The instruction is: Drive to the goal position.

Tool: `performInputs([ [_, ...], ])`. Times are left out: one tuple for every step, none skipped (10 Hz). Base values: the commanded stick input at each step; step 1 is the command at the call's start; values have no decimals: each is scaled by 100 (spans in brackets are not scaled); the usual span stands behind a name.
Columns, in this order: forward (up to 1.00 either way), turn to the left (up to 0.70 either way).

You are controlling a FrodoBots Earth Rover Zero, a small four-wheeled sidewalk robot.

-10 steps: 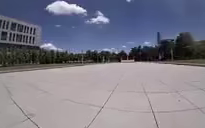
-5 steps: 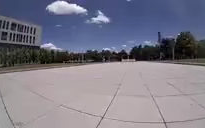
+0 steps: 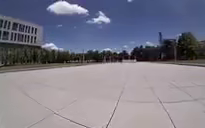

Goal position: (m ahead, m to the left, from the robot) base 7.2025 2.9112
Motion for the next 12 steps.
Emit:
performInputs([
  [50,0],
  [50,0],
  [50,0],
  [50,0],
  [50,0],
  [50,0],
  [50,0],
  [50,0],
  [50,0],
  [50,0],
  [50,0],
  [50,0],
])
